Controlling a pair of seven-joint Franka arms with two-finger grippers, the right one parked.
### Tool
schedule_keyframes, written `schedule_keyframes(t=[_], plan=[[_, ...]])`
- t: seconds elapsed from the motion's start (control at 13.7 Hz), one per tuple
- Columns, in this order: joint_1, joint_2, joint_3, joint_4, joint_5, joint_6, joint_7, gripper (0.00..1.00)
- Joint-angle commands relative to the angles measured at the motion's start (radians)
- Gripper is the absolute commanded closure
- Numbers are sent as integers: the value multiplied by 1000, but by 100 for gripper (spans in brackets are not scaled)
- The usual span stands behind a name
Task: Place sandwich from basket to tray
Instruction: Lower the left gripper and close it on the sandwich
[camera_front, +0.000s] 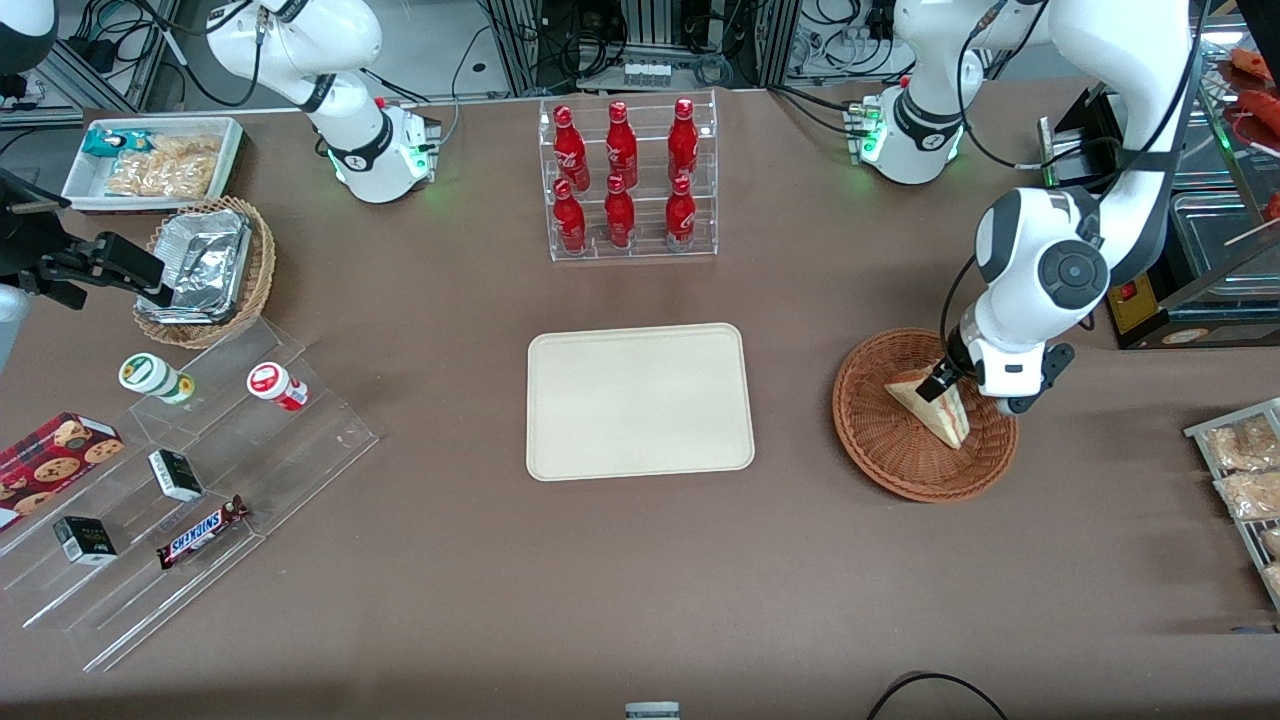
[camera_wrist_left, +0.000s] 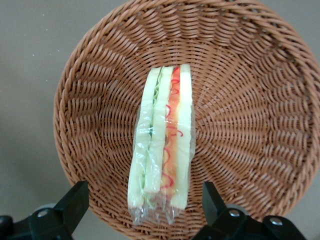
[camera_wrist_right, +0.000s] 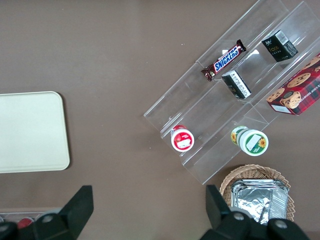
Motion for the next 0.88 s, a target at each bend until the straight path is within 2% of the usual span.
schedule_keyframes(t=[0.0, 0.15, 0.22, 0.29, 0.37, 0.44, 0.51, 0.66, 0.8], plan=[[2, 57, -2, -4, -30, 77, -20, 0], [2, 79, -2, -1, -35, 84, -22, 0], [2, 82, -2, -1, -35, 84, -22, 4], [0, 87, -2, -1, -35, 84, -22, 13], [0, 88, -2, 1, -35, 81, -22, 36], [0, 85, -2, 2, -35, 74, -17, 68], [-1, 84, -2, 8, -35, 69, -6, 87], [-3, 76, -2, 34, -32, 27, -3, 96], [-10, 76, -3, 108, -23, -96, 26, 99]])
